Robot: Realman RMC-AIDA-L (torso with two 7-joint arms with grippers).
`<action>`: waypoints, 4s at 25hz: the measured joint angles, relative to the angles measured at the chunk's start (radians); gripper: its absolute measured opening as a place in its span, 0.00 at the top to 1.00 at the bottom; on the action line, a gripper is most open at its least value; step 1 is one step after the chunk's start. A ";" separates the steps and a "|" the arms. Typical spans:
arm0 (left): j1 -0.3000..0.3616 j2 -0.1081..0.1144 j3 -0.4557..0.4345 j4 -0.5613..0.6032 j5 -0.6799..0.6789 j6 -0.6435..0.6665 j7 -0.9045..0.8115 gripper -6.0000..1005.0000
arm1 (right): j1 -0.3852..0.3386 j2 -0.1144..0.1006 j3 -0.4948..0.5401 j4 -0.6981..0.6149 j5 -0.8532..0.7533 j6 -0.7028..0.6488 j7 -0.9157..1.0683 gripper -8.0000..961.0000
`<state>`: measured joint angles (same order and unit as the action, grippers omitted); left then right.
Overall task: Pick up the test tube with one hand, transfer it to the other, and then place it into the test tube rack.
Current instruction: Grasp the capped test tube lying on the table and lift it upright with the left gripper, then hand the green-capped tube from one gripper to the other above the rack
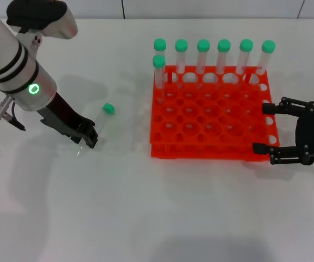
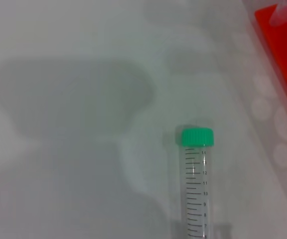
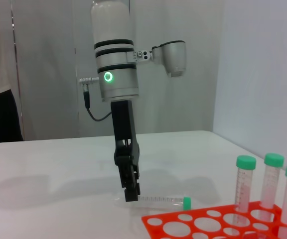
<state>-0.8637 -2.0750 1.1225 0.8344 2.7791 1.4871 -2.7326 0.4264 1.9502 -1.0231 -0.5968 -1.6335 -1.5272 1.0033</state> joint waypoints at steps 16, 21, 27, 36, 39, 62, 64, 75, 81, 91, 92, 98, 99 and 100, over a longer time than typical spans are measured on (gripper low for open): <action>-0.003 0.001 0.026 -0.012 0.024 -0.004 -0.028 0.72 | 0.006 0.012 0.000 0.000 0.001 -0.018 -0.012 0.09; -0.005 -0.003 0.029 -0.024 0.054 -0.020 -0.040 0.72 | 0.007 0.012 0.000 0.000 0.001 -0.022 -0.022 0.09; -0.026 -0.003 0.044 -0.073 0.055 -0.049 -0.045 0.73 | 0.008 0.012 0.000 0.000 0.001 -0.022 -0.025 0.09; -0.040 -0.004 0.056 -0.087 0.055 -0.080 -0.046 0.73 | 0.006 0.013 0.000 0.000 0.002 -0.014 -0.026 0.09; -0.042 -0.003 0.056 -0.086 0.055 -0.092 -0.044 0.73 | 0.005 0.013 0.000 0.001 0.001 -0.012 -0.026 0.09; 0.286 -0.007 0.118 0.546 -0.498 -0.324 0.384 0.80 | -0.003 -0.004 0.064 -0.007 0.003 -0.112 0.013 0.09; 0.302 -0.006 0.090 0.521 -0.617 -0.332 0.499 0.80 | -0.002 -0.004 0.064 -0.009 0.003 -0.116 0.021 0.09; 0.132 0.065 -0.052 0.010 -0.957 -0.135 0.947 0.80 | 0.010 -0.004 0.075 -0.034 0.003 -0.146 0.064 0.09; 0.046 0.095 -0.053 -0.179 -0.906 -0.111 1.080 0.80 | 0.013 -0.004 0.088 -0.035 0.013 -0.154 0.095 0.09; 0.045 0.064 -0.050 -0.189 -0.869 -0.108 1.183 0.80 | 0.073 -0.034 0.221 -0.028 0.016 -0.155 0.331 0.09; 0.045 0.063 -0.050 -0.190 -0.866 -0.108 1.188 0.81 | 0.081 -0.032 0.233 -0.026 0.021 -0.156 0.354 0.10; 0.040 0.057 -0.051 -0.202 -0.862 -0.094 1.215 0.80 | 0.125 0.000 0.244 0.030 0.099 -0.154 0.399 0.10; 0.040 0.057 -0.051 -0.202 -0.862 -0.093 1.216 0.80 | 0.133 0.006 0.243 0.052 0.118 -0.153 0.395 0.10; 0.039 0.056 -0.051 -0.202 -0.862 -0.093 1.217 0.80 | 0.140 0.011 0.244 0.070 0.131 -0.152 0.389 0.10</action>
<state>-0.8242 -2.0191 1.0716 0.6324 1.9169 1.3944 -1.5158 0.5661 1.9612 -0.7795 -0.5268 -1.5028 -1.6789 1.3919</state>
